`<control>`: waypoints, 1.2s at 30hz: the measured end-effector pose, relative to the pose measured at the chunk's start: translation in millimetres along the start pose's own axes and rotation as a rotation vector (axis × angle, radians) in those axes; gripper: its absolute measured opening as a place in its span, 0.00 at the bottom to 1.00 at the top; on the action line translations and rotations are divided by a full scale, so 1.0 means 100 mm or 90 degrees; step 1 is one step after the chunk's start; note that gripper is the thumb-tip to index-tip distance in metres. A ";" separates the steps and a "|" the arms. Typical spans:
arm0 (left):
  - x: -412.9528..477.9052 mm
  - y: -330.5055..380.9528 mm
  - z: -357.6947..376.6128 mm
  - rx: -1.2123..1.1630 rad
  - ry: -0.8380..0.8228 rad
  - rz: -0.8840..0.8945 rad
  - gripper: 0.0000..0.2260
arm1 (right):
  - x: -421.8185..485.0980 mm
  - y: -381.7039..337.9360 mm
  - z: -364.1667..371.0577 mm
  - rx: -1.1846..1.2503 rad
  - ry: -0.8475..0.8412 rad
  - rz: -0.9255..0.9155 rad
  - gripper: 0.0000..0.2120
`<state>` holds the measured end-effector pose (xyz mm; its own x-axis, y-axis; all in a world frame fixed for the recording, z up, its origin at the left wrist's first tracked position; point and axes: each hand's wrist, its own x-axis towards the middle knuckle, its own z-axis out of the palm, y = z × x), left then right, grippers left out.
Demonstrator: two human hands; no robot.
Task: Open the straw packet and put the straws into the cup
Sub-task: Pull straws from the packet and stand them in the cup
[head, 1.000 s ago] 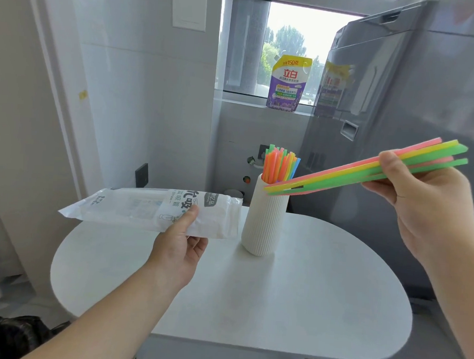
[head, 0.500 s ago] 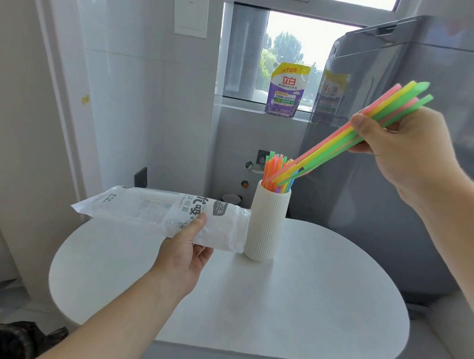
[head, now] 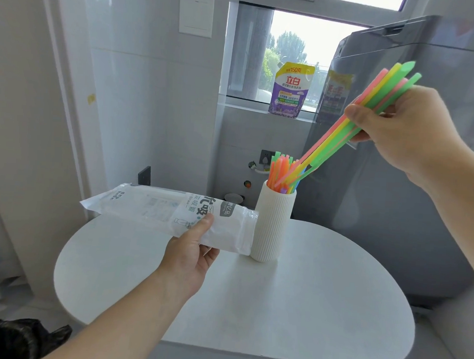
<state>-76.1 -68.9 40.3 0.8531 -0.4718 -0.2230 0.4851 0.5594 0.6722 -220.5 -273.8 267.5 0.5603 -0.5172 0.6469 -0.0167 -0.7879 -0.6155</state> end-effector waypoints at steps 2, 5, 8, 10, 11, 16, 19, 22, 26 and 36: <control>0.00 0.00 0.00 0.001 0.000 0.000 0.17 | 0.02 0.00 0.00 -0.011 -0.014 0.004 0.04; 0.00 -0.01 0.00 0.005 -0.001 -0.003 0.16 | 0.03 0.02 0.01 -0.014 -0.027 0.008 0.04; 0.00 -0.01 -0.01 0.006 -0.004 -0.004 0.16 | 0.04 0.04 0.03 -0.006 -0.016 0.014 0.04; -0.01 -0.01 -0.01 0.006 -0.007 -0.004 0.16 | 0.05 0.05 0.04 0.002 -0.006 0.021 0.04; -0.01 -0.01 -0.01 0.004 -0.007 -0.004 0.16 | 0.05 0.05 0.04 0.003 -0.003 0.025 0.05; -0.01 -0.01 -0.01 0.005 -0.007 -0.003 0.15 | 0.09 0.05 0.09 0.003 -0.019 0.023 0.06; -0.01 -0.01 -0.01 0.005 -0.008 -0.004 0.15 | 0.13 0.02 0.12 0.004 -0.032 0.011 0.07; -0.01 -0.02 -0.01 0.006 -0.013 -0.004 0.14 | 0.17 -0.01 0.13 -0.008 -0.048 0.001 0.04; 0.00 -0.01 -0.01 0.005 -0.018 -0.002 0.13 | 0.19 -0.04 0.10 -0.021 -0.058 -0.003 0.03; -0.01 -0.01 -0.01 0.007 -0.025 -0.010 0.11 | 0.21 0.04 0.18 -0.002 -0.052 0.018 0.05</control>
<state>-77.4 -69.0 39.1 0.8372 -0.5070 -0.2052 0.4955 0.5441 0.6771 -194.3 -281.8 270.5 0.6251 -0.5106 0.5904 -0.0366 -0.7747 -0.6313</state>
